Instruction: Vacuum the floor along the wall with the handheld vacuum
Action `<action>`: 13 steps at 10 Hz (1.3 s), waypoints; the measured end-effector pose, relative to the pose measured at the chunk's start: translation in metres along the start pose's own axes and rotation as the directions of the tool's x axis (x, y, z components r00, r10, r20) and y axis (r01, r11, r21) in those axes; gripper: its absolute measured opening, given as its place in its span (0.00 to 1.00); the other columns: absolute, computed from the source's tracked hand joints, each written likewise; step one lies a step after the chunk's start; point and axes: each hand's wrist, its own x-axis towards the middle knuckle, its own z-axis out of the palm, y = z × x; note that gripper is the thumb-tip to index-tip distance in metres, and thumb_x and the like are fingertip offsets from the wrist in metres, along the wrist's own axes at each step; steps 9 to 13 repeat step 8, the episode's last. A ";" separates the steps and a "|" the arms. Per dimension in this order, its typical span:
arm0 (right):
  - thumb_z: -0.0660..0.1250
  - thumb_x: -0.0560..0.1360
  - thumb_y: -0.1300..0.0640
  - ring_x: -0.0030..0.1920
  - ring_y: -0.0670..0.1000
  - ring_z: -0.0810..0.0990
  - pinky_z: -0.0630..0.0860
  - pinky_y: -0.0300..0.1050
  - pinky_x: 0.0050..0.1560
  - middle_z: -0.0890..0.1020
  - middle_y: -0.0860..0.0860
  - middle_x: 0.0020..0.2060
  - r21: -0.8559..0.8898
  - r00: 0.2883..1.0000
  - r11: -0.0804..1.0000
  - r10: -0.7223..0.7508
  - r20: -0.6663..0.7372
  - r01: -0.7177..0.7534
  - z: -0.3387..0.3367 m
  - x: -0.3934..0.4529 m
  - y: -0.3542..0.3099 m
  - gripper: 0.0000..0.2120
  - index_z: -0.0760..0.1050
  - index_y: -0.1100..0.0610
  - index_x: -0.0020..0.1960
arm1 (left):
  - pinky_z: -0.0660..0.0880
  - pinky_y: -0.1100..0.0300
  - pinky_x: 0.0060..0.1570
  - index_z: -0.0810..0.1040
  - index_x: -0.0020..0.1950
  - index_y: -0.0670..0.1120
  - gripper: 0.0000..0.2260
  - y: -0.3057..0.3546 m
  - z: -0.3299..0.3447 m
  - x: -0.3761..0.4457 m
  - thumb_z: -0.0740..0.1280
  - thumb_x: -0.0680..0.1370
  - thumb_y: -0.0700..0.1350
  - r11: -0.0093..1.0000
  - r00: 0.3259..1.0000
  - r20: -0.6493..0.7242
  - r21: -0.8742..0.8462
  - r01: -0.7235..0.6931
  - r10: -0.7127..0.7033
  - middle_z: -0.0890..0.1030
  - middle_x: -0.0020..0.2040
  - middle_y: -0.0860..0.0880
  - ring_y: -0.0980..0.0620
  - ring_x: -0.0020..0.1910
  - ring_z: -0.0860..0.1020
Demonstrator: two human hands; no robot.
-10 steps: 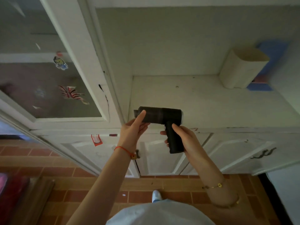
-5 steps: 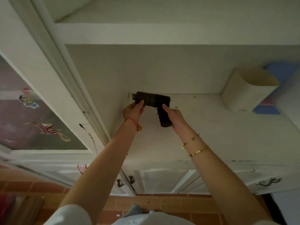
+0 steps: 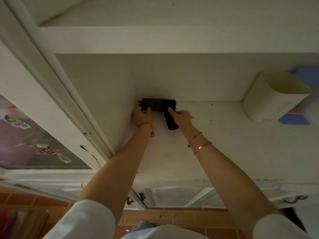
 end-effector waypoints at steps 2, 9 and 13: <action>0.69 0.76 0.47 0.24 0.46 0.64 0.62 0.33 0.20 0.65 0.50 0.22 -0.076 0.997 0.996 -0.059 -0.051 0.056 0.011 0.006 -0.005 0.29 0.60 0.56 0.24 | 0.72 0.55 0.57 0.77 0.63 0.33 0.14 -0.004 -0.001 -0.001 0.64 0.81 0.41 0.995 0.997 0.027 0.063 -0.077 0.075 0.80 0.61 0.36 0.40 0.62 0.78; 0.69 0.75 0.44 0.27 0.47 0.68 0.66 0.43 0.27 0.70 0.52 0.25 -0.226 0.977 0.956 -0.204 -0.062 0.185 0.018 0.015 -0.006 0.25 0.65 0.56 0.28 | 0.64 0.55 0.70 0.65 0.76 0.39 0.22 -0.019 -0.010 -0.010 0.61 0.82 0.39 0.873 0.925 0.138 0.308 -0.379 0.353 0.70 0.73 0.39 0.41 0.71 0.70; 0.69 0.75 0.44 0.27 0.47 0.68 0.66 0.43 0.27 0.70 0.52 0.25 -0.226 0.977 0.956 -0.204 -0.062 0.185 0.018 0.015 -0.006 0.25 0.65 0.56 0.28 | 0.64 0.55 0.70 0.65 0.76 0.39 0.22 -0.019 -0.010 -0.010 0.61 0.82 0.39 0.873 0.925 0.138 0.308 -0.379 0.353 0.70 0.73 0.39 0.41 0.71 0.70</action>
